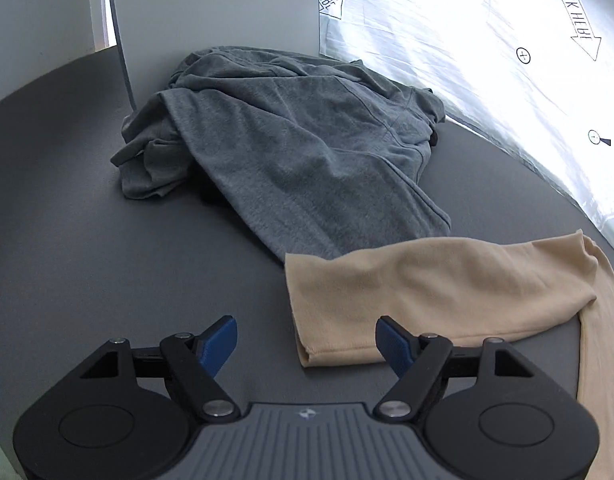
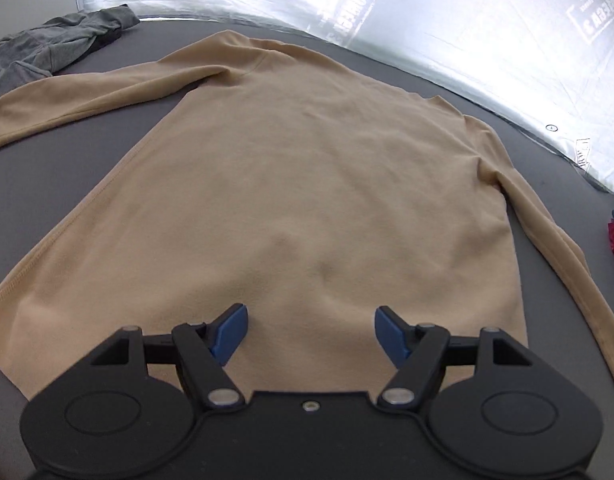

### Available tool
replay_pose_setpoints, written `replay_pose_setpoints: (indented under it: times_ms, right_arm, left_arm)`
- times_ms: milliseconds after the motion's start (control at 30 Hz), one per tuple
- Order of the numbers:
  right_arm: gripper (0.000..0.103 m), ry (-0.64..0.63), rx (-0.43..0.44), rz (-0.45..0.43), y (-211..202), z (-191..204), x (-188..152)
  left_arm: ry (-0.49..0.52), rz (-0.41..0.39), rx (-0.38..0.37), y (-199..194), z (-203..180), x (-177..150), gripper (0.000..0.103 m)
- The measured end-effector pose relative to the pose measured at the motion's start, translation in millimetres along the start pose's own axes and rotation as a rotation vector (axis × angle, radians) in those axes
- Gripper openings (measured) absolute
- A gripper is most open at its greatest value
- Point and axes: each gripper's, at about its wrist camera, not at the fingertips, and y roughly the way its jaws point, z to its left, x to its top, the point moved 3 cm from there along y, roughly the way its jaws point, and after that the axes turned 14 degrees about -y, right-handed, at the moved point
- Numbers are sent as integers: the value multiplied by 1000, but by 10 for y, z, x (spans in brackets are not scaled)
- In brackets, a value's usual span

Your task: Fold clothes

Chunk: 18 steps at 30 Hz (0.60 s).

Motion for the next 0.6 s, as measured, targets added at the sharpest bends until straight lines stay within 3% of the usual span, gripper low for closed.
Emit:
replay_pose_setpoints:
  times_ms: [100, 167, 233, 367, 567, 600]
  right_arm:
    - [74, 29, -38, 40, -6, 30, 31]
    - [80, 80, -54, 72, 12, -7, 35]
    - [82, 139, -62, 101, 34, -39, 33]
    - [86, 191, -66, 125, 62, -55, 13]
    - [98, 226, -42, 177, 170, -163, 35]
    - [98, 214, -33, 186, 181, -188, 69]
  left_arm:
    - [6, 16, -18, 246, -24, 136, 75]
    - [54, 12, -10, 344, -98, 147, 56]
    - [134, -15, 25, 374, -179, 143, 0]
    - [225, -124, 128, 155, -194, 225, 0]
    - [168, -93, 119, 42, -107, 365, 4]
    - [159, -86, 115, 28, -96, 385, 12]
